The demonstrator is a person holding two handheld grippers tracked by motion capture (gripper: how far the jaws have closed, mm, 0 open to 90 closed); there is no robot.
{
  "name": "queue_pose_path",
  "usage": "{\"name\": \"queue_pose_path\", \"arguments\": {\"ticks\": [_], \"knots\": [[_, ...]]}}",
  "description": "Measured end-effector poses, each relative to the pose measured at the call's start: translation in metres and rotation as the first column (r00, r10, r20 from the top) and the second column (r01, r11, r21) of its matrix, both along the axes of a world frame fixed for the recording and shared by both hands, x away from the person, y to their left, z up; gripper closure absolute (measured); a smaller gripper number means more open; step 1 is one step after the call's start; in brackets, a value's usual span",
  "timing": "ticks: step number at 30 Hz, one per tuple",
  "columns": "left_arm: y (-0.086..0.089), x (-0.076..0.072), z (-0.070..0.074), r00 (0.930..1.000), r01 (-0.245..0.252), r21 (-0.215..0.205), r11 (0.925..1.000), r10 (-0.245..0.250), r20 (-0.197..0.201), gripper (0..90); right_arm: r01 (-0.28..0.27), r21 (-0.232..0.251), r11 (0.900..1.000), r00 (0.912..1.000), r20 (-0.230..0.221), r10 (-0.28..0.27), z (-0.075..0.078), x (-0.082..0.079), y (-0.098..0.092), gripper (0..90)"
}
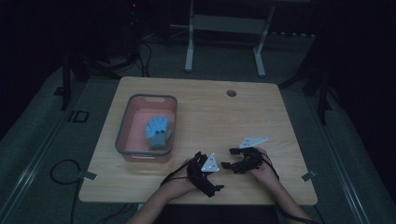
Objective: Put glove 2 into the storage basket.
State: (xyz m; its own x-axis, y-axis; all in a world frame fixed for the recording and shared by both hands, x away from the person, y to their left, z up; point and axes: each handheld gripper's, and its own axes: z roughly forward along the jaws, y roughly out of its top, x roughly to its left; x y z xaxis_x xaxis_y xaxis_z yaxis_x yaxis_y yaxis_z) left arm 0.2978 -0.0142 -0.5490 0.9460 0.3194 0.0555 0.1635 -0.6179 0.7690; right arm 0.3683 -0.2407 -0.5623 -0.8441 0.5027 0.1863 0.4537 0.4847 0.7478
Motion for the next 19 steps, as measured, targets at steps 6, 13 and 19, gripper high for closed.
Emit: {"name": "queue_pose_path", "arguments": {"ticks": [6,13,19], "knots": [[0.0029,0.0003,-0.0062,0.9999,0.008,0.01,0.9999,-0.008,-0.009,1.8,0.011,-0.003,1.0,0.9999,0.005,-0.011,-0.0001,-0.0002,-0.0012,17.4],[0.0019,-0.0016,-0.0086,0.9995,0.025,0.015,0.9996,-0.026,0.019,1.8,0.025,0.003,1.0,0.9997,0.005,-0.025,0.0001,0.0,-0.0023,17.4],[0.0037,-0.0005,-0.0076,0.9999,0.012,0.006,0.9999,-0.012,0.01,1.8,0.028,-0.001,1.0,0.9996,0.009,-0.028,0.0002,-0.0002,-0.0022,17.4]]}}
